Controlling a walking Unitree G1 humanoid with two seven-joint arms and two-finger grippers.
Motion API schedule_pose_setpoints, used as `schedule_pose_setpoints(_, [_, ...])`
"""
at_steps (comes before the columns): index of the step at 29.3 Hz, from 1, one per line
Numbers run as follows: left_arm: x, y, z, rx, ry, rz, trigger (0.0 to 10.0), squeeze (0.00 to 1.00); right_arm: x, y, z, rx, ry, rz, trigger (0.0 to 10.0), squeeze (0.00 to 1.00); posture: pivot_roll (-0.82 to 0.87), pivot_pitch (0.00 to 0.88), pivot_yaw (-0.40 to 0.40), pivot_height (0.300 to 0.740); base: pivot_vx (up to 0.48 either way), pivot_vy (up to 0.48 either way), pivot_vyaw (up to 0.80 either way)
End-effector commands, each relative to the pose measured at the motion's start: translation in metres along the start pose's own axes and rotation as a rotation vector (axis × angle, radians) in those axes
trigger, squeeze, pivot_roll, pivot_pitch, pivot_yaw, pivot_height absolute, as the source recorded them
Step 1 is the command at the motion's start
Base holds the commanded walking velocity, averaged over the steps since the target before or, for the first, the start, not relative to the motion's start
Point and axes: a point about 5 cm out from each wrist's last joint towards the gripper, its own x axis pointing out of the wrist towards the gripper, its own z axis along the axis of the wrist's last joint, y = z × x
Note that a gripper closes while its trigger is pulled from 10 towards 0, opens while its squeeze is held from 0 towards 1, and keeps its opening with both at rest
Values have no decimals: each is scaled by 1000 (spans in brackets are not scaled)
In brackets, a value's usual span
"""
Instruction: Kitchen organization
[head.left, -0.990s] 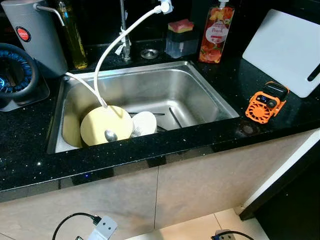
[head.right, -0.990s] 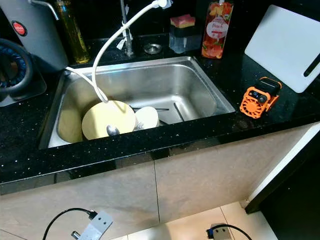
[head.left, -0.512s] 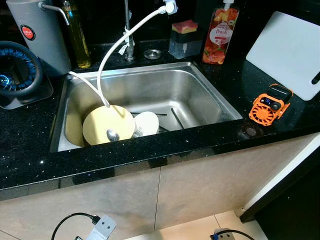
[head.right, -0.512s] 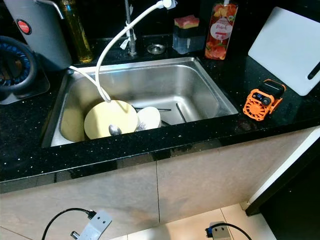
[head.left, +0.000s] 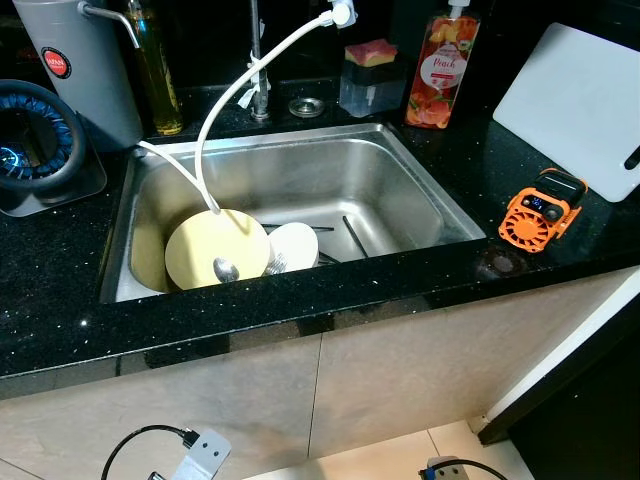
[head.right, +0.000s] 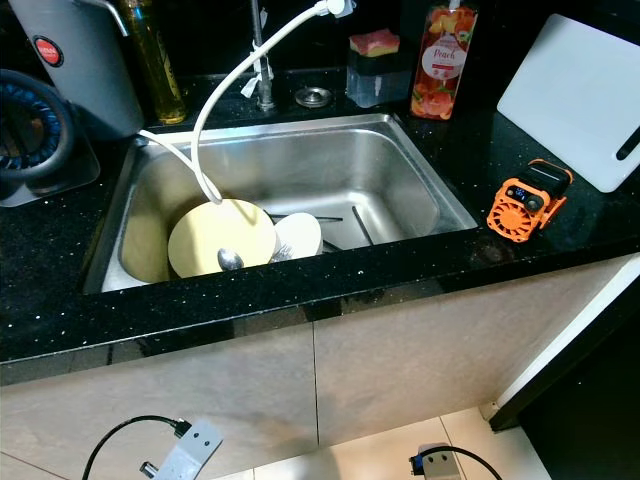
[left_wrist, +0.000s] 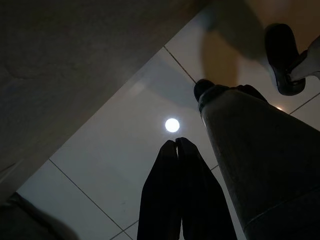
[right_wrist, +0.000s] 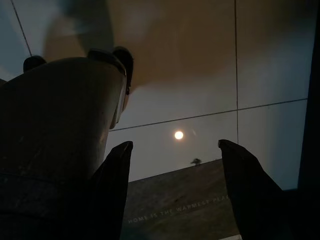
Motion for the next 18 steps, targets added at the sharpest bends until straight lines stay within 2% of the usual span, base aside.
schedule_pose_setpoints(1, [-3, -34, -46, -37, 180, -99, 10000, 0, 0, 5, -4, -6, 20, 24, 10000, 0, 138, 70, -63, 740, 0, 0, 0])
schedule_pose_setpoints(18, [-3, -37, -47, -50, 176, -98, 10000, 0, 0, 2, -6, -30, 26, 20, 10000, 0, 128, 78, -83, 740, 0, 0, 0])
